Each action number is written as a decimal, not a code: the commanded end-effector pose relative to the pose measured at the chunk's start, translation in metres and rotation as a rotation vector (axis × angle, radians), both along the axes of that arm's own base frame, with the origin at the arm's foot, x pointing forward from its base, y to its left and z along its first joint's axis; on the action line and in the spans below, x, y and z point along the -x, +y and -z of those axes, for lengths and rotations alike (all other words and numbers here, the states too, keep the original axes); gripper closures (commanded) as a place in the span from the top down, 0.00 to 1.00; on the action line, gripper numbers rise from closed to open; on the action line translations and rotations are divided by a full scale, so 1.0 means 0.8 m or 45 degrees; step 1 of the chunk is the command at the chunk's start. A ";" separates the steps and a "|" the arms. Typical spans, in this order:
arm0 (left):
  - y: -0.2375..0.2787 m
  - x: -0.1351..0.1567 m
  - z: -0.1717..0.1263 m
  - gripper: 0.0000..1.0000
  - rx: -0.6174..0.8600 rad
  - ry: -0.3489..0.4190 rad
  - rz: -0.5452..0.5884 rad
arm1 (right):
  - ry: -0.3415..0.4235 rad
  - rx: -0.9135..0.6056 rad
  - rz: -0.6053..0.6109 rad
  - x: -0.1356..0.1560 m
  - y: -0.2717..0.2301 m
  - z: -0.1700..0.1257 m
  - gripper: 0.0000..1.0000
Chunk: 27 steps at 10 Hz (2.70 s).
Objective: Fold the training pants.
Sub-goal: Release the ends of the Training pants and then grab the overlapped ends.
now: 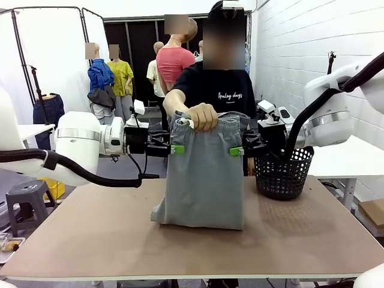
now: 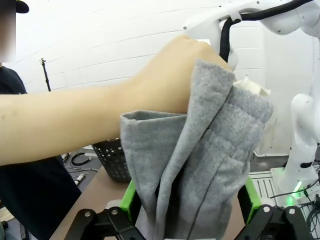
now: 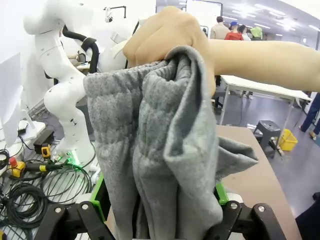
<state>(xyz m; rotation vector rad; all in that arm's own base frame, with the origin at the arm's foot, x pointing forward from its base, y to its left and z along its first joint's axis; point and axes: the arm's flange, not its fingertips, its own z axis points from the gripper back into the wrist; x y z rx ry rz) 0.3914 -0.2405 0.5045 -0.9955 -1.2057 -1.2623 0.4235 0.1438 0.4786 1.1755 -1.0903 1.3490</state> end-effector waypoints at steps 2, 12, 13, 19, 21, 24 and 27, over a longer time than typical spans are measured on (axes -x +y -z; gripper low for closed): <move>-0.016 -0.005 -0.009 1.00 -0.044 0.047 0.060 | 0.041 -0.034 -0.033 0.003 0.023 0.008 0.91; -0.046 -0.015 0.013 0.80 0.089 0.026 -0.077 | 0.125 -0.133 -0.058 -0.005 0.045 0.004 0.72; -0.043 -0.015 0.016 0.60 0.077 0.024 -0.097 | 0.138 -0.144 -0.059 -0.004 0.043 0.002 0.52; -0.029 -0.018 0.017 0.00 0.101 0.027 -0.127 | 0.207 -0.149 -0.119 -0.013 0.038 -0.010 0.00; -0.031 -0.020 0.019 0.00 0.195 0.064 -0.081 | 0.191 -0.101 -0.126 -0.021 0.041 -0.016 0.00; -0.027 -0.025 0.027 0.00 0.136 0.110 -0.042 | 0.067 0.022 -0.079 -0.035 0.053 -0.020 0.00; -0.029 -0.021 0.017 0.00 0.144 0.086 -0.082 | 0.153 -0.085 -0.103 -0.018 0.039 -0.013 0.00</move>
